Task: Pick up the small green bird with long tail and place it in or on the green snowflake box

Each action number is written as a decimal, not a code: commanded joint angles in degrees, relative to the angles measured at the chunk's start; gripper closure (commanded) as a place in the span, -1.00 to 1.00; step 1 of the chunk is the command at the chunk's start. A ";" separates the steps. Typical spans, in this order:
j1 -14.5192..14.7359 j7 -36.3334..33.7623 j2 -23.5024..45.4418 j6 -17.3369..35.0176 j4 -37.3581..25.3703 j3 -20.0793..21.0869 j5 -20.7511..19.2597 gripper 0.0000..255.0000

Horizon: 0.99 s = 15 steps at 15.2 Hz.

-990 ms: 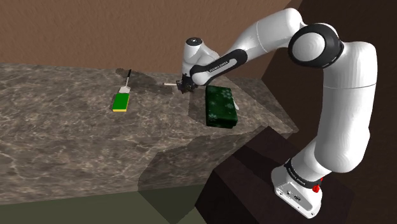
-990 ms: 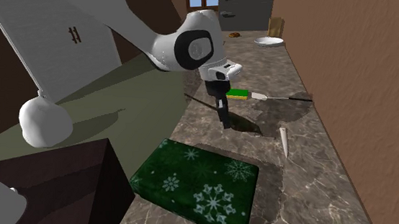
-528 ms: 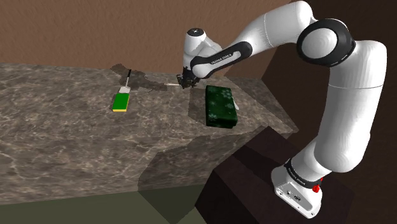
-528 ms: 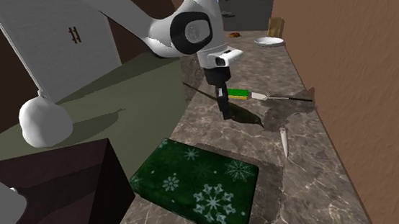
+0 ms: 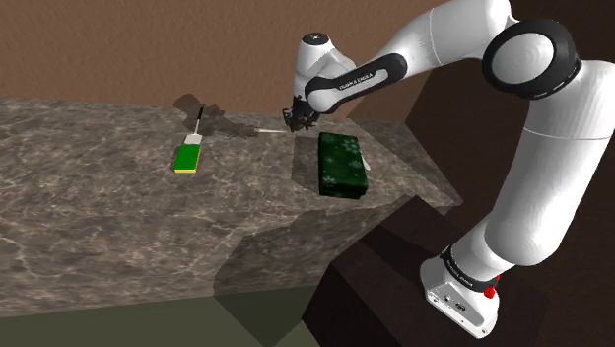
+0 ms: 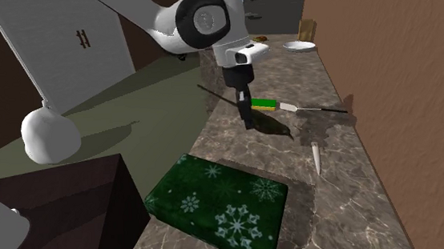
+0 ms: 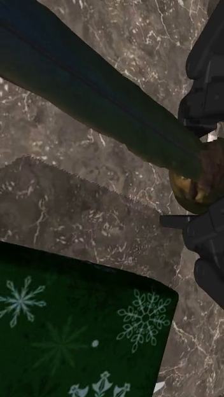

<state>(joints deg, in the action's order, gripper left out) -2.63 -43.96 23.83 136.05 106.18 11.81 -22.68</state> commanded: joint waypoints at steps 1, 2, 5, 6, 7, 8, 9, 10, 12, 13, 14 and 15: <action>-1.60 1.16 -2.85 2.25 4.65 -0.19 0.28 1.00; -2.48 1.92 -4.39 3.33 7.04 -0.30 0.51 1.00; -5.08 4.58 -8.83 6.40 13.77 -0.77 1.35 1.00; -5.93 5.59 -10.24 7.36 15.87 -0.98 1.68 1.00; -6.77 6.66 -11.63 8.30 17.92 -1.21 2.03 1.00; -7.61 7.78 -12.98 9.20 19.90 -1.46 2.40 1.00; -8.44 8.97 -14.31 10.07 21.82 -1.74 2.80 1.00; -9.25 10.22 -15.60 10.92 23.69 -2.06 3.22 1.00; -10.81 12.91 -18.11 12.52 27.24 -2.83 4.11 1.00; -11.55 14.34 -19.32 13.28 28.93 -3.29 4.59 1.00; -12.41 16.08 -20.69 14.13 30.83 -3.85 5.16 1.00; -12.37 15.60 -20.06 14.84 30.96 -3.98 4.63 1.00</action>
<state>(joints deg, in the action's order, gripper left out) -14.59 -28.96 4.01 150.01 136.19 8.15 -18.00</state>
